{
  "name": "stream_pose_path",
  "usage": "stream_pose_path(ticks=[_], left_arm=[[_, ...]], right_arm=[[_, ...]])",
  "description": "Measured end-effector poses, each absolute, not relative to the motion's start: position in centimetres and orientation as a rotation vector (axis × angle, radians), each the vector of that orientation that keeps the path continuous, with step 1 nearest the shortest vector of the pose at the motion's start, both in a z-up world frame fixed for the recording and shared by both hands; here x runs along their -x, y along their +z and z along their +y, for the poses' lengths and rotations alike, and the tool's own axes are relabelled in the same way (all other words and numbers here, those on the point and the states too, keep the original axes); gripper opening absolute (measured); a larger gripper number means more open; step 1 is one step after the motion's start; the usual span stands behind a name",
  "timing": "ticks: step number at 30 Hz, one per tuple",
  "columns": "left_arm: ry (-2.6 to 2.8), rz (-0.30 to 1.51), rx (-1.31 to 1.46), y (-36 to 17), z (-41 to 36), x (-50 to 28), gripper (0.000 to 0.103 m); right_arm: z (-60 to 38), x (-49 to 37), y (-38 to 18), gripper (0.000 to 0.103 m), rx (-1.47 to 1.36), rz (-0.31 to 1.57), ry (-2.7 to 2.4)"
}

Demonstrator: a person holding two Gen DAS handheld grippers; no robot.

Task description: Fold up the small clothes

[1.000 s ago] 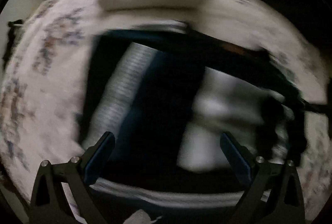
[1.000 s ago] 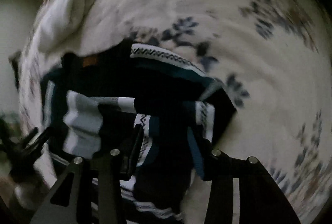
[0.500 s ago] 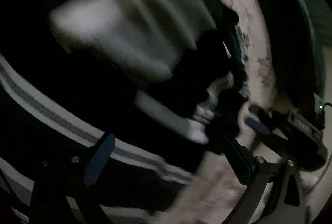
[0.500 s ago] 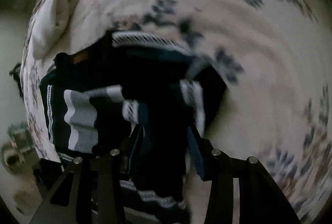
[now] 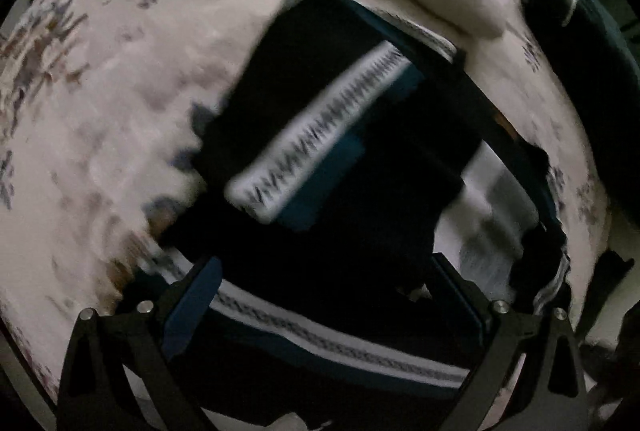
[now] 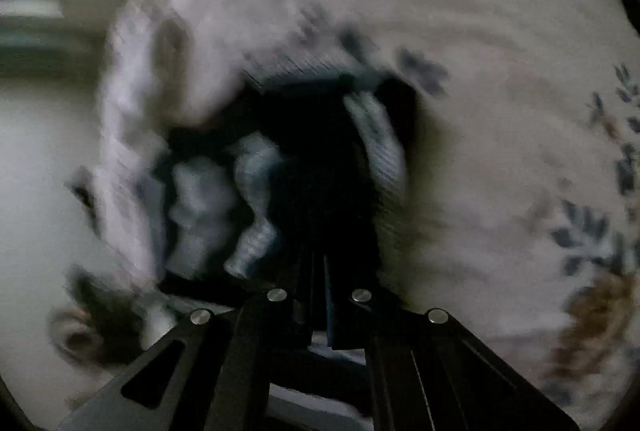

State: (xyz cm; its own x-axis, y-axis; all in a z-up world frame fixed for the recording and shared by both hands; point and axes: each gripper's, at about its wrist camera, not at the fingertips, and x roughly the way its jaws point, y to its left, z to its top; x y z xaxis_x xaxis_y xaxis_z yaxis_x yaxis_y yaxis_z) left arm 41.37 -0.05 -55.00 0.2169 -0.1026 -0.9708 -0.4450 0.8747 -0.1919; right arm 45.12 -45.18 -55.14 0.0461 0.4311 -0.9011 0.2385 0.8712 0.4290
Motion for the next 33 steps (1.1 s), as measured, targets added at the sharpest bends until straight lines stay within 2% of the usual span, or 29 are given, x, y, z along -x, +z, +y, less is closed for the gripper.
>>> stream_pose_path(ticks=[2,4,5,6,8,9,15,16,17,18,19,22,23,29,31,33], left_arm=[[0.262,1.339,0.478,-55.0,0.5,-42.1,0.103],[0.270,1.321,0.446,-54.6,0.4,-42.6,0.103],[0.270,1.309,0.414,-54.4,0.3,-42.9,0.103],[0.275,1.299,0.374,-54.3,0.0,-43.1,0.103],[0.289,1.288,0.303,-54.6,-0.8,-43.9,0.103],[0.294,1.283,0.276,-54.7,-1.1,-44.2,0.103],[0.334,1.289,0.176,-55.9,-1.7,-44.9,0.103],[0.332,1.288,0.180,-56.0,-1.6,-44.9,0.103],[0.332,1.285,0.179,-55.9,-1.5,-44.8,0.103],[0.332,1.285,0.175,-55.9,-1.6,-44.7,0.103],[0.330,1.284,0.174,-55.8,-1.6,-44.6,0.103],[0.328,1.279,0.165,-55.6,-1.8,-44.2,0.103],[0.320,1.272,0.158,-55.3,-1.9,-43.9,0.103],[0.264,1.270,0.109,-53.7,-3.2,-41.8,0.103],[0.243,1.259,0.097,-52.8,-3.8,-41.0,0.103],[0.213,1.258,0.095,-51.7,-4.4,-39.9,0.103]], right_arm=[[-44.8,-44.9,-57.2,0.005,-0.464,1.655,0.147],[-44.9,-45.4,-57.5,0.005,-0.461,1.667,0.164],[-45.5,-46.1,-56.9,0.010,-0.472,1.632,0.147],[-46.4,-46.9,-56.4,0.017,-0.495,1.586,0.121],[-48.7,-48.9,-56.1,0.051,-0.561,1.489,0.061],[-49.7,-50.0,-56.5,0.053,-0.586,1.461,0.031],[-51.3,-57.1,-64.7,0.053,-0.819,1.609,0.081],[-50.6,-57.4,-64.9,0.046,-0.822,1.602,0.111],[-49.1,-57.5,-64.8,0.009,-0.797,1.584,0.165],[-47.9,-57.6,-64.6,0.006,-0.754,1.584,0.199],[-46.7,-57.4,-64.2,0.006,-0.686,1.583,0.202],[-43.8,-57.6,-60.9,0.005,-0.249,1.450,0.022],[-43.6,-58.1,-60.4,0.005,-0.204,1.420,-0.012],[-43.6,-58.8,-60.2,0.006,-0.258,1.461,0.028],[-43.6,-57.6,-58.9,0.012,-0.330,1.484,0.064],[-43.8,-55.1,-56.8,0.023,-0.392,1.480,0.093]])
